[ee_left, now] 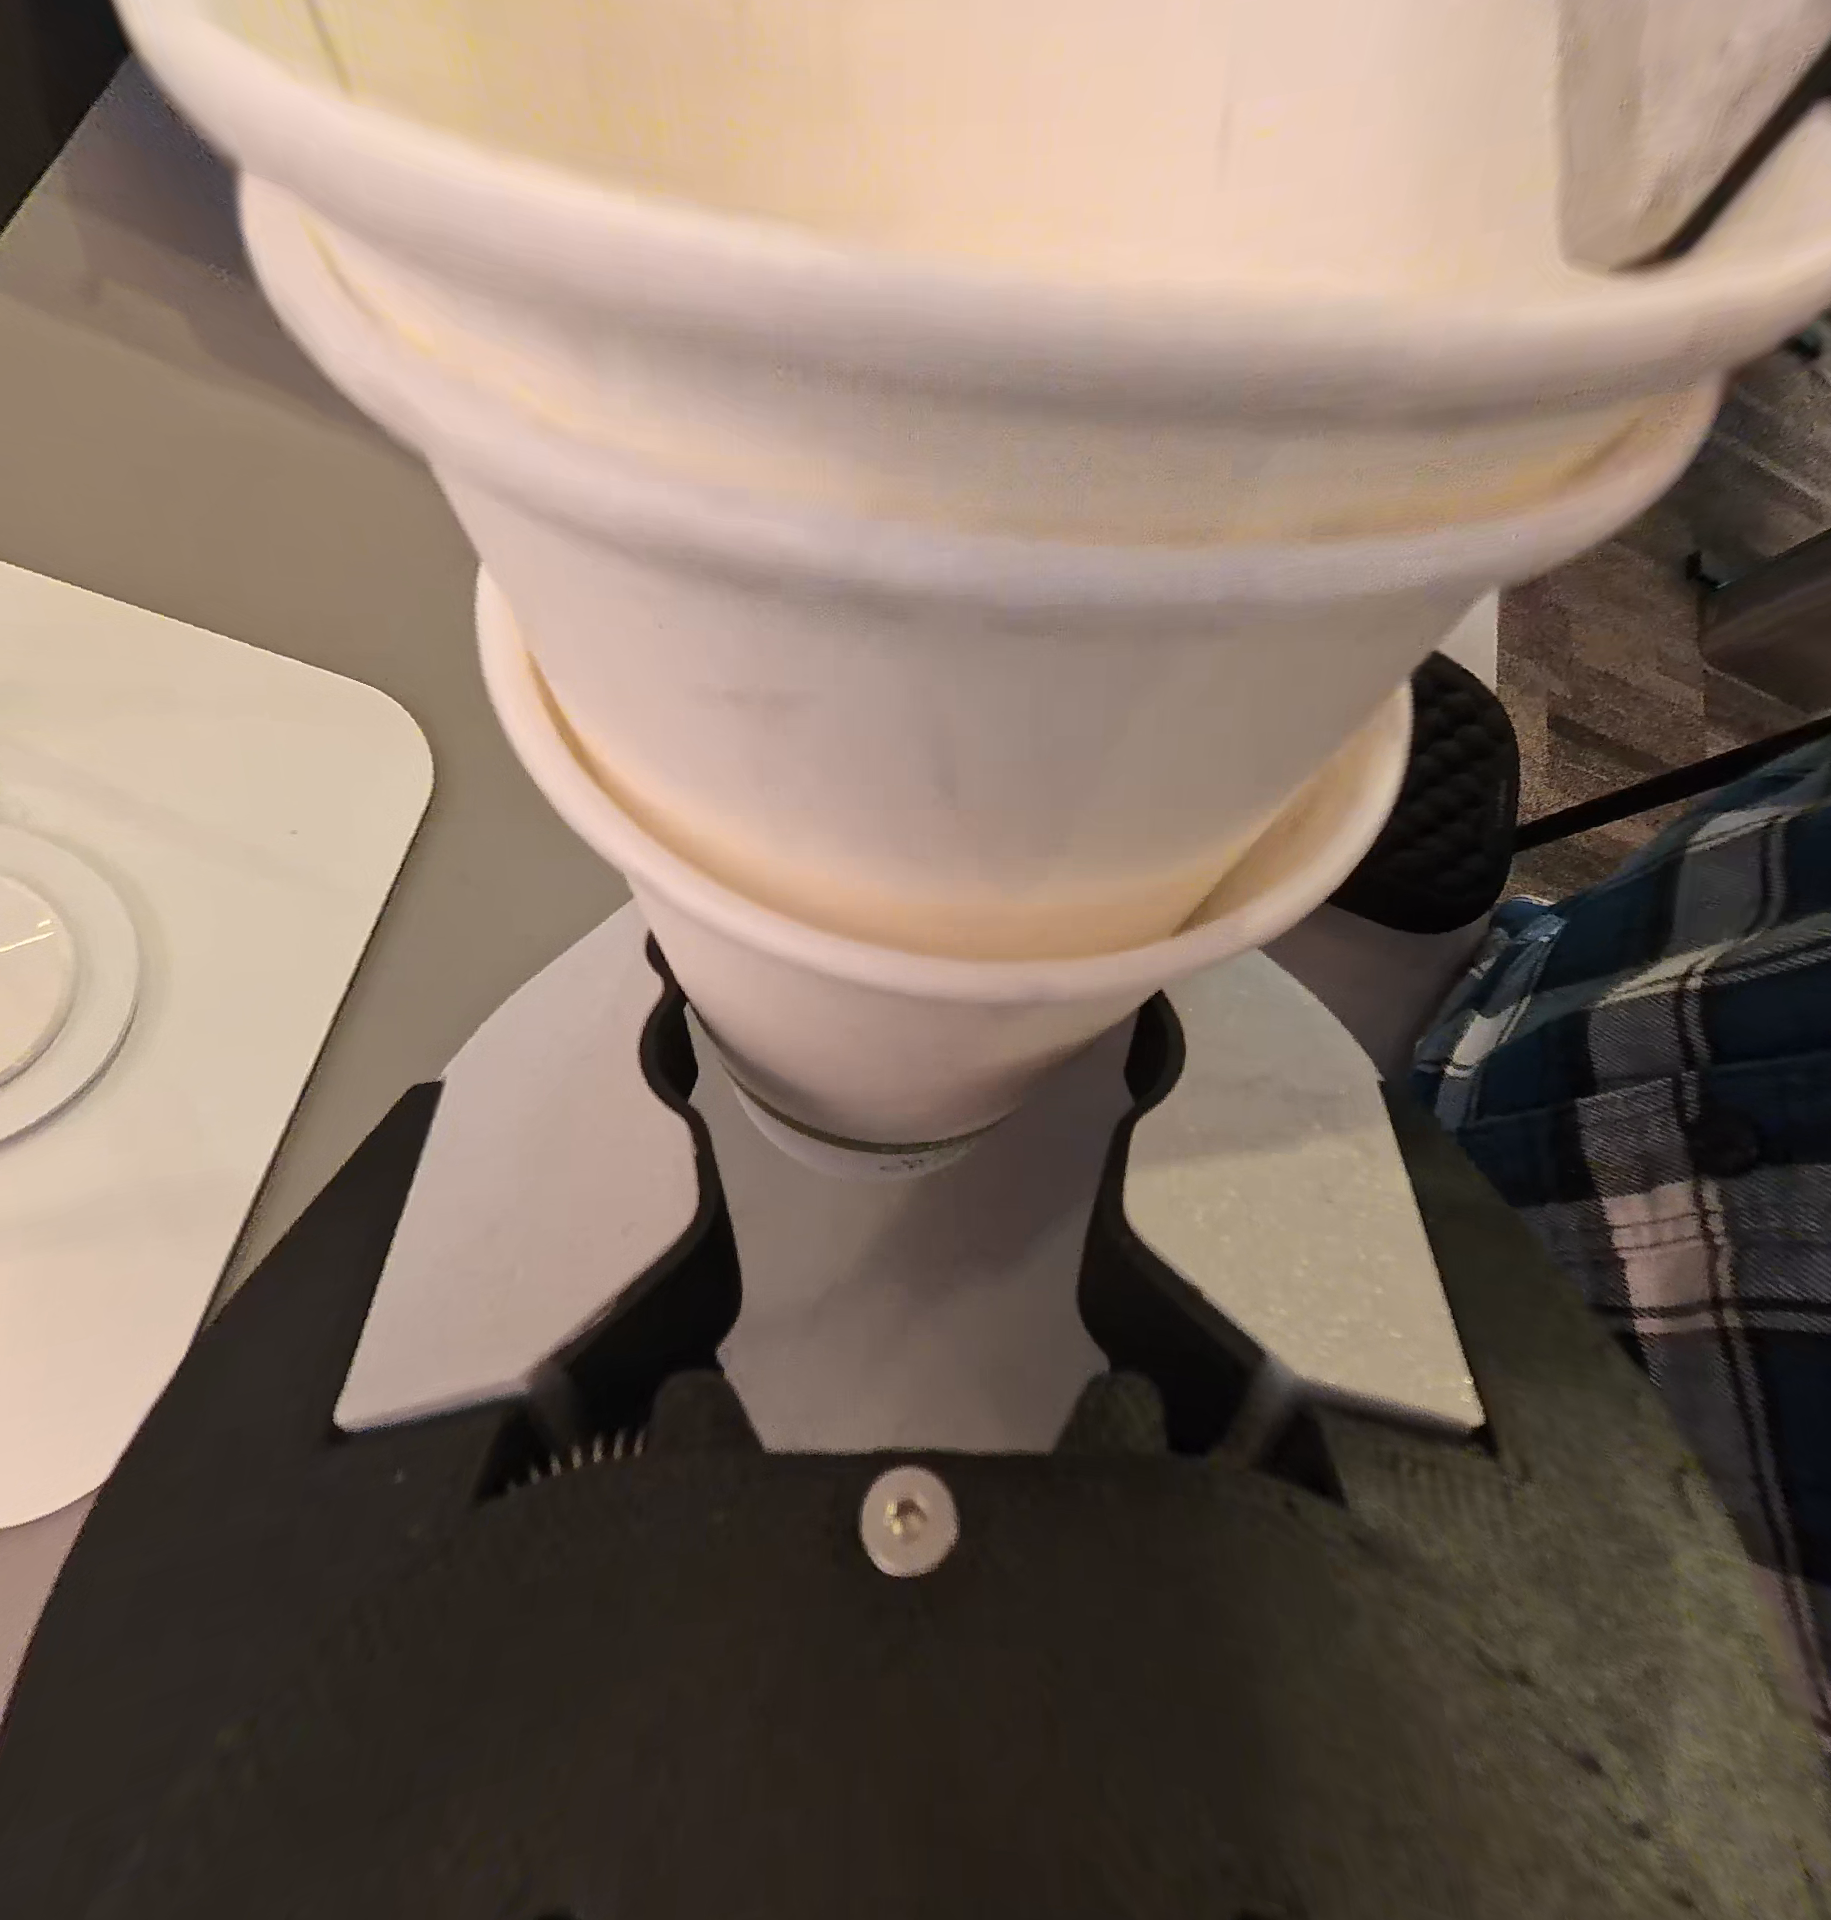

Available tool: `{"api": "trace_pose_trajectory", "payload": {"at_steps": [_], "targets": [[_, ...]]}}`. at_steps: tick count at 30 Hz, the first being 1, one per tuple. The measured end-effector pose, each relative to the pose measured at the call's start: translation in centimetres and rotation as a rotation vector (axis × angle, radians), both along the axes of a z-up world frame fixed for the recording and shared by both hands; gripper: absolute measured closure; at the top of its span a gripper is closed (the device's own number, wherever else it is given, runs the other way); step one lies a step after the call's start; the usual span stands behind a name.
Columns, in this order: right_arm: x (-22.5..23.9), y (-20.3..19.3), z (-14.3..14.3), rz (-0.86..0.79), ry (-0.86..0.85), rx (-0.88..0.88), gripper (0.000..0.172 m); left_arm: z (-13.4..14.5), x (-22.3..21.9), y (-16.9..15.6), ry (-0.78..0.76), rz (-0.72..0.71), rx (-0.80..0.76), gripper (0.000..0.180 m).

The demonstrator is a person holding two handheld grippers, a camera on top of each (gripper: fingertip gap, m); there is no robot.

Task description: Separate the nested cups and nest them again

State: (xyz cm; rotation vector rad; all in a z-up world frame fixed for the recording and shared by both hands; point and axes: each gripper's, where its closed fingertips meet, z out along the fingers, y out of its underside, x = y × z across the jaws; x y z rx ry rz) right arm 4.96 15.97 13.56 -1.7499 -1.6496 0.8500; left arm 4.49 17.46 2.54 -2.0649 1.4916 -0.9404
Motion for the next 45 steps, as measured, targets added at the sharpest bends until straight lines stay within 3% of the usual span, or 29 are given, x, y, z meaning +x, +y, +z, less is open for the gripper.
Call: {"api": "trace_pose_trajectory", "payload": {"at_steps": [9,11,26,45], "targets": [[-0.2,0.1,-1.1,-0.028,-0.121,0.129,0.161,-0.4,0.0,0.2,0.026,0.018,0.003,0.099],[-0.3,0.1,-1.2,-0.033,-0.125,0.145,0.168,-0.5,0.1,0.1,0.028,0.023,-0.001,0.099],[0.0,1.0,-0.8,-0.126,-0.181,0.350,0.169,-0.1,0.4,0.8,-0.001,0.092,-0.013,0.099],[0.5,1.4,0.8,-0.151,-0.118,0.314,0.169,0.0,0.7,1.0,-0.014,0.075,0.015,0.098]]}}
